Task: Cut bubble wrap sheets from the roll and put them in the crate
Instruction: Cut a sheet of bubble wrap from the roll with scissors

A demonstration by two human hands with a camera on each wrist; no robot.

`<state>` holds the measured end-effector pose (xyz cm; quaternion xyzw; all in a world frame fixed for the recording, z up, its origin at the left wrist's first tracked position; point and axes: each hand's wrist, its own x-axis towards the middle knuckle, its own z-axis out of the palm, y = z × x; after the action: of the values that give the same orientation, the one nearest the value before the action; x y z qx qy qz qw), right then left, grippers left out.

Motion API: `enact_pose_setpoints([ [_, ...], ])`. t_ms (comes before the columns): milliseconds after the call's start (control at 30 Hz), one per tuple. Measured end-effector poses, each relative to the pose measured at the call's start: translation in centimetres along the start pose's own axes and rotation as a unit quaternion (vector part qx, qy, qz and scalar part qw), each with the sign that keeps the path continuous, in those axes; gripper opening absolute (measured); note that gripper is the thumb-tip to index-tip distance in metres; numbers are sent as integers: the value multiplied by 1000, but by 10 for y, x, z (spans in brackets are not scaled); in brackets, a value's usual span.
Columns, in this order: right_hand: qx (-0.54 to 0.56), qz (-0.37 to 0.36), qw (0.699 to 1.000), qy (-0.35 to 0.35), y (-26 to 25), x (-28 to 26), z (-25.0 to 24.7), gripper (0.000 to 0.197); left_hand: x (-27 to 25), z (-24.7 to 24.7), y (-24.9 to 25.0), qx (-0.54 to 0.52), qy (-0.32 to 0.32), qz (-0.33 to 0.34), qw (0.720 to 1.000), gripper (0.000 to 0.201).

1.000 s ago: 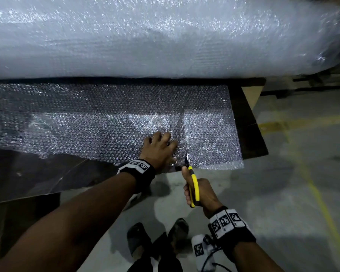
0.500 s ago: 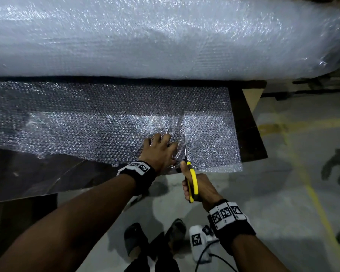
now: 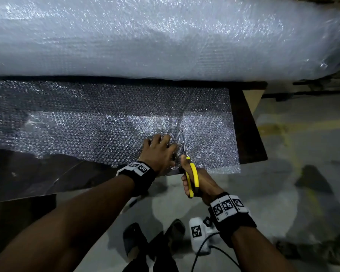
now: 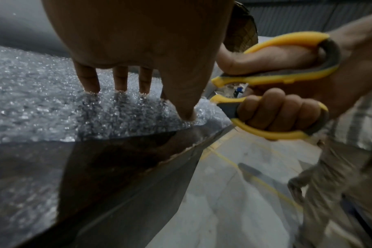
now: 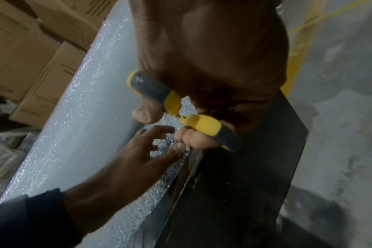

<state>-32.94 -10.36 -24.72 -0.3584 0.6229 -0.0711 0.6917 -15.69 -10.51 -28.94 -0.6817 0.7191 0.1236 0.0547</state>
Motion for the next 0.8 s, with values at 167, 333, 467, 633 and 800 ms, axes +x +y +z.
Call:
enact_pose_setpoints([
  [167,5,10,999,-31,-3,3,-5,82,8,-7,-14,-17,4,-24,1000,84],
  [333,-21,-21,999,-25,-8,9,-10,76,9,-6,-12,-3,20,-44,999,58],
  [467,-21,-27,999,-9,-6,8,-7,71,8,-5,-12,-7,16,-40,999,56],
  [633,-45,16,998,-31,-17,12,-8,79,10,-10,-15,-19,-17,-34,999,71],
  [800,-29,8,1000,1,-17,8,-9,66,9,-11,-15,-17,-31,-35,999,78],
])
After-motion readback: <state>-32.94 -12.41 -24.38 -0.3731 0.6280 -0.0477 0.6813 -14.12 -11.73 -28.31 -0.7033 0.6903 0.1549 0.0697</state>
